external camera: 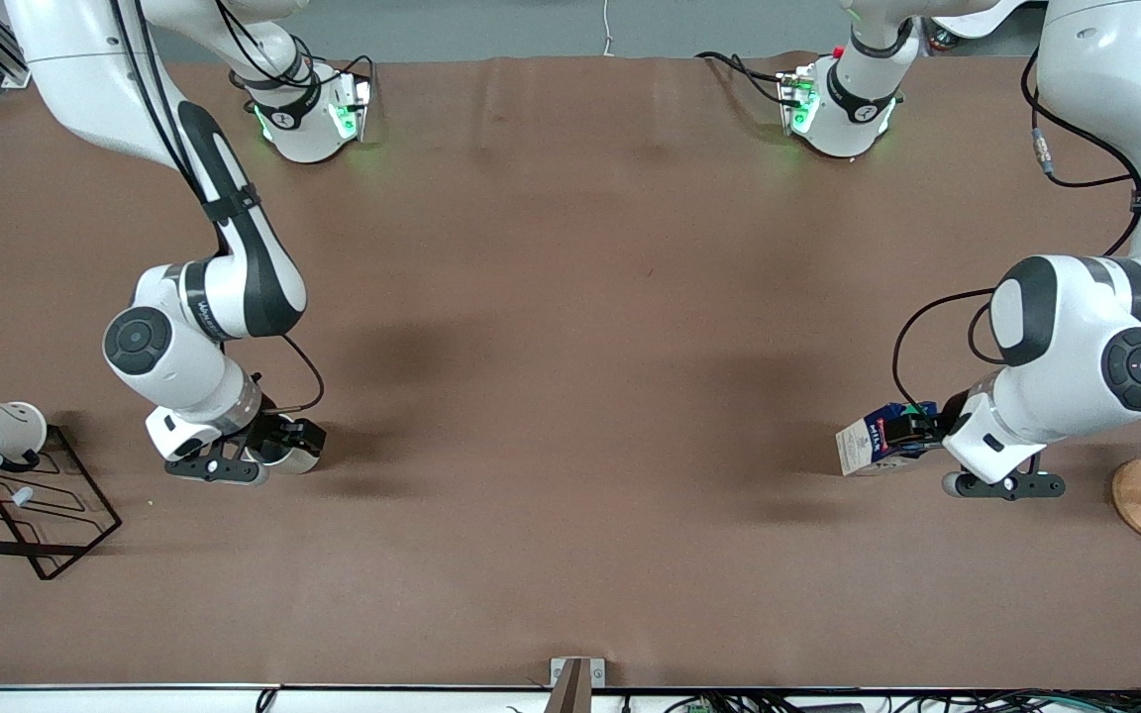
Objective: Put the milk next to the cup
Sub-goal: 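Close the left gripper on the milk carton while the right gripper hovers over the mug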
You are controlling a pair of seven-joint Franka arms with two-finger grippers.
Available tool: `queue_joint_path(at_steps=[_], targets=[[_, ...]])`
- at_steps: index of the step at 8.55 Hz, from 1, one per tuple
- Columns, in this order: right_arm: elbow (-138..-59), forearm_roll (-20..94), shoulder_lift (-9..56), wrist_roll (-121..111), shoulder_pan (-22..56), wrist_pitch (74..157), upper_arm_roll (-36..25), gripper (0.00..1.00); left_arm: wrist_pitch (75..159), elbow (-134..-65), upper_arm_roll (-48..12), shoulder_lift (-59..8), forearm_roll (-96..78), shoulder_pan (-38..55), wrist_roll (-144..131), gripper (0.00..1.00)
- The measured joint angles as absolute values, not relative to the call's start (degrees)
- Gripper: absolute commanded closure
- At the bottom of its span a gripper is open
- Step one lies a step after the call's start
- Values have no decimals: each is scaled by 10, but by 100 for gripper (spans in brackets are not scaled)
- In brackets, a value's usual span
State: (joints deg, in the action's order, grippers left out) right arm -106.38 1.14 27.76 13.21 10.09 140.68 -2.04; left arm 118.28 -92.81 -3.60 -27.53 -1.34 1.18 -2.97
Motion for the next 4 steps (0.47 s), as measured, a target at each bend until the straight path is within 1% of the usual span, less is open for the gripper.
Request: queue_joint_path(at_steps=[1, 2, 3, 4], targets=[[-1064, 11, 282, 132, 101, 1405, -20, 1, 1184, -933, -38, -275, -14, 12, -30, 6], [-1064, 11, 286, 133, 101, 1404, -20, 24, 1185, -935, -41, -275, -14, 12, -32, 18], [-1064, 11, 288, 134, 102, 1403, -20, 66, 1187, -936, -42, -275, -14, 12, -33, 33], [-1064, 12, 291, 138, 103, 1403, -20, 90, 1188, -937, -42, -275, -14, 11, -34, 44]])
